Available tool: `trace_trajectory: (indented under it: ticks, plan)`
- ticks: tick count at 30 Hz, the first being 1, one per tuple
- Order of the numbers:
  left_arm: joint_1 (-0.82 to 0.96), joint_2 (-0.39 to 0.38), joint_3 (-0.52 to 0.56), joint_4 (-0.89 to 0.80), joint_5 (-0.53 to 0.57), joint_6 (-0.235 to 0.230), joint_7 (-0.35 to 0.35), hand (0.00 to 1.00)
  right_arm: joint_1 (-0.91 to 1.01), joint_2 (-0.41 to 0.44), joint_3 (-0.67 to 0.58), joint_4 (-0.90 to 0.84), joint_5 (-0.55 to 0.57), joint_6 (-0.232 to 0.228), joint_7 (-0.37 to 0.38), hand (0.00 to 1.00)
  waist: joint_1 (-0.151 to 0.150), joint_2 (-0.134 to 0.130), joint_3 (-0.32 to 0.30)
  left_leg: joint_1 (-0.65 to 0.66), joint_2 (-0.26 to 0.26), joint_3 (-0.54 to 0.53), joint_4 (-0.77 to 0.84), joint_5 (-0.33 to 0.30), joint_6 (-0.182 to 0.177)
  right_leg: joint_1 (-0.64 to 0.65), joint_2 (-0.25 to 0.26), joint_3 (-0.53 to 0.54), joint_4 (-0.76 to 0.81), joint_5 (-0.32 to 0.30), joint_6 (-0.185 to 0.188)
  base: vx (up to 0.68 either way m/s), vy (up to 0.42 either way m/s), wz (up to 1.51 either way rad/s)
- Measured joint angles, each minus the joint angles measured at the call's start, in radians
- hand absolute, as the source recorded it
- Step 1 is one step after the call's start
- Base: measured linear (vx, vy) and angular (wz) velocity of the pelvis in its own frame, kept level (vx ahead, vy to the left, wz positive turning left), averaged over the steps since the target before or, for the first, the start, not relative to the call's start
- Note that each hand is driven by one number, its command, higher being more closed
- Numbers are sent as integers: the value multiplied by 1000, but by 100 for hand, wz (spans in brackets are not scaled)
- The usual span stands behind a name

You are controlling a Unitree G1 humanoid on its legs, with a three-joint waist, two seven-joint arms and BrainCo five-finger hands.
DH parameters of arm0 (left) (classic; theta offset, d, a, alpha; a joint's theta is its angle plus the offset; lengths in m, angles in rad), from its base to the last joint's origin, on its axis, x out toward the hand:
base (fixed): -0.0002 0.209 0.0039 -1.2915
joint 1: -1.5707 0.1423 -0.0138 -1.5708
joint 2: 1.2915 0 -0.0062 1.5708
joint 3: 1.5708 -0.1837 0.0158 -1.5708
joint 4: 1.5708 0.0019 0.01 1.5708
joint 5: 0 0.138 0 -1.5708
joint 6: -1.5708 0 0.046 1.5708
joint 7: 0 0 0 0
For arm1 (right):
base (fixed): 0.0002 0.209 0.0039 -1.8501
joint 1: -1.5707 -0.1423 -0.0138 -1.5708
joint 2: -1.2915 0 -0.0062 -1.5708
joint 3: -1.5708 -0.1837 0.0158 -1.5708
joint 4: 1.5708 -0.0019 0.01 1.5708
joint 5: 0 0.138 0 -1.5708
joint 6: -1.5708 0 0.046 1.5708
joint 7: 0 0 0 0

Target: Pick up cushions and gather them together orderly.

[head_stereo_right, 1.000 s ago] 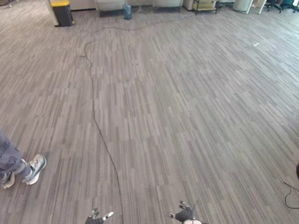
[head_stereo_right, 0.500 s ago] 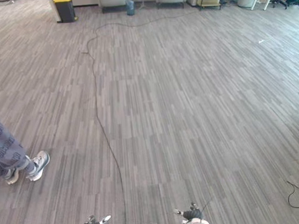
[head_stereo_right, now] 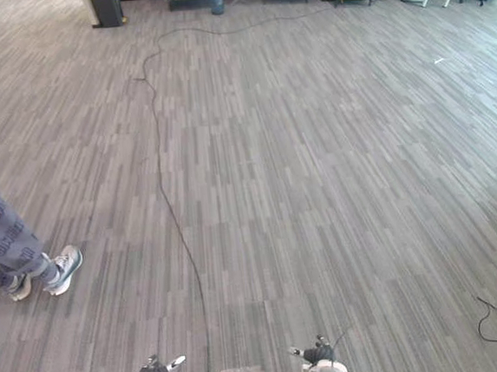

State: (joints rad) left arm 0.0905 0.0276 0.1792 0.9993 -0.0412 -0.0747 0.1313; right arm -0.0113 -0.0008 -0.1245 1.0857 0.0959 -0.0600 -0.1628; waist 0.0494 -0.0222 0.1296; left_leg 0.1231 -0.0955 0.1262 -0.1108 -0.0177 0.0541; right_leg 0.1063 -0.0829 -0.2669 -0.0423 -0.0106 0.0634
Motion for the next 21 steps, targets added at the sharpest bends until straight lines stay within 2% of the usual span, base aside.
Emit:
trace_trajectory:
  ticks: [9,11,13,14,15,16,17,18,19,20,21]
  plan:
    - [-5,0,-2,3,-1,0,0,0,-4,-1,-3,-2,-18,3,0,0,-1,3,10,-3,1,-1,0,-15,-9,-2,0,1,-2,-5,2,0,0,0]
    - [-12,0,-2,2,-1,1,0,0,-9,-1,-20,-4,-18,3,1,0,0,3,24,-8,4,0,1,-25,-5,-23,-2,2,39,-34,-6,0,0,0]
    - [-19,10,0,-8,-1,4,-1,0,-10,2,-26,-13,-16,3,1,0,2,-9,32,-60,6,-10,46,-44,-1,-97,-14,-2,131,-85,-10,57,1,13]
    - [-24,14,4,-12,-1,6,0,0,-10,3,-30,-17,-15,2,1,0,2,-16,39,-95,6,-14,100,-72,-3,-111,-20,-7,152,-101,-15,88,-10,30]
    - [-32,15,15,-20,-2,11,0,0,-9,3,-32,-30,-15,1,2,0,2,-20,49,-149,11,-23,205,-129,-4,-120,-24,-20,175,-122,-16,97,-28,31]
    - [-36,2,43,-40,-3,17,-1,0,1,2,-41,-50,-15,2,2,0,5,-9,57,-217,37,-22,374,-226,-12,-118,-18,-33,208,-153,-17,188,-24,12]
    - [-34,-13,74,-58,-2,16,-1,0,11,-1,-51,-70,-15,2,3,0,22,13,68,-259,77,-13,541,-303,-17,-113,1,-36,260,-199,-20,148,-14,-1]
    - [-35,-14,77,-60,-2,16,-1,0,12,-1,-52,-74,-15,1,3,0,23,14,69,-267,82,-7,565,-314,-20,-113,3,-36,268,-208,-19,172,0,7]
    - [-35,-15,81,-73,-2,18,-3,0,14,3,-59,-91,-13,0,2,0,17,15,77,-322,111,22,726,-323,-25,-106,4,-46,300,-241,-16,190,8,26]
    - [-39,-26,98,-116,-2,16,-5,0,12,7,-58,-89,-8,1,-1,0,22,8,98,-428,182,76,961,-333,-26,-70,7,-60,302,-269,-27,190,8,21]
    - [-40,-28,99,-127,-3,16,-4,0,12,7,-58,-89,-8,3,-3,0,31,9,101,-444,202,86,984,-344,-25,-62,9,-59,301,-272,-28,225,42,5]
